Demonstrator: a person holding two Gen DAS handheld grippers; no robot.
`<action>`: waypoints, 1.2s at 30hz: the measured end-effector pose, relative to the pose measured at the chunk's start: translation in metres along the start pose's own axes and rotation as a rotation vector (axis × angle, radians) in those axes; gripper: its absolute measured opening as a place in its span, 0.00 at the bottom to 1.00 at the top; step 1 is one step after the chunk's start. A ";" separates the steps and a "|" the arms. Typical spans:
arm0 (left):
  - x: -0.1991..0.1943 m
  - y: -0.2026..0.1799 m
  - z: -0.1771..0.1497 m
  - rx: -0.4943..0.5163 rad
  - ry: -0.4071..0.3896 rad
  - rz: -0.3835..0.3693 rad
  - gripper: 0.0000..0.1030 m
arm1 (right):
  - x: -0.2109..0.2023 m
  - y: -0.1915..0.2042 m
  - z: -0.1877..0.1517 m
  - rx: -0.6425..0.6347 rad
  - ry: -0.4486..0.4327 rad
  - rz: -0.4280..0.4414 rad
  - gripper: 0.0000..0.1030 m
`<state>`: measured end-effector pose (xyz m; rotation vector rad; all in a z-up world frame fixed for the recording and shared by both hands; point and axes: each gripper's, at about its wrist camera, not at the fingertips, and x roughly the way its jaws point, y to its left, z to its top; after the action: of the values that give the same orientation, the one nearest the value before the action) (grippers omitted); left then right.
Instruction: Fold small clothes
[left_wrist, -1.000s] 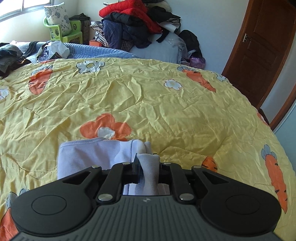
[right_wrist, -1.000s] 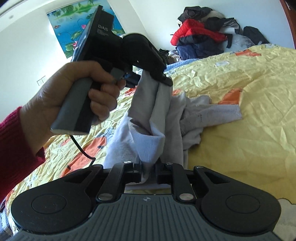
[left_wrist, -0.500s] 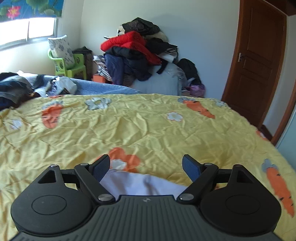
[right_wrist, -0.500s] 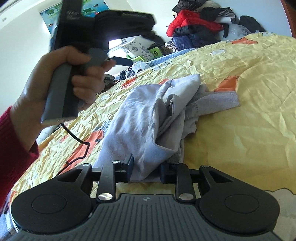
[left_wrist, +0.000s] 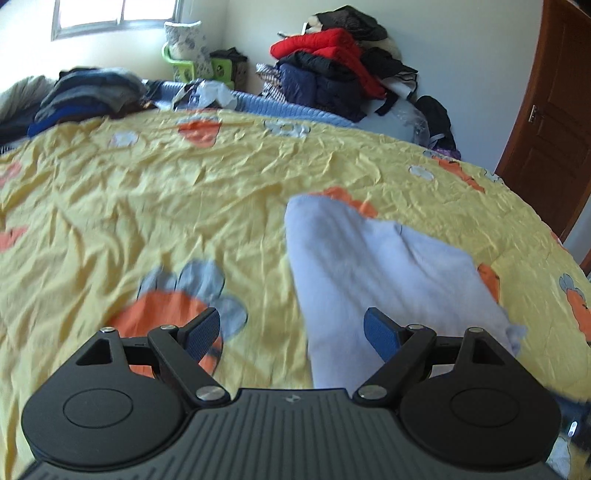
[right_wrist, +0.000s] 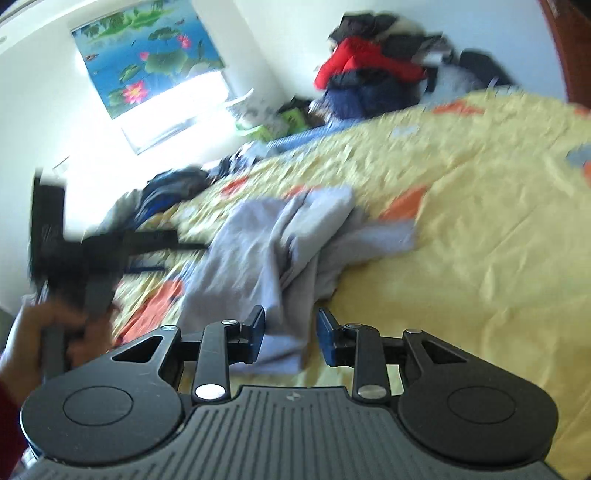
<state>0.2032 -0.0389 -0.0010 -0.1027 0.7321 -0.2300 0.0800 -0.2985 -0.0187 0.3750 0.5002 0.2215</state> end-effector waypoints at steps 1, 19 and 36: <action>-0.002 0.001 -0.005 -0.003 0.009 -0.006 0.83 | 0.000 0.002 0.003 -0.005 -0.009 -0.001 0.38; 0.000 0.029 -0.013 -0.160 0.079 -0.249 0.84 | 0.045 -0.020 0.011 0.134 0.122 0.053 0.80; 0.035 0.034 -0.023 -0.311 0.071 -0.400 0.35 | 0.109 -0.040 0.023 0.314 0.093 0.166 0.45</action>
<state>0.2188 -0.0148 -0.0467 -0.5418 0.8103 -0.5013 0.1893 -0.3096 -0.0623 0.7163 0.5981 0.3234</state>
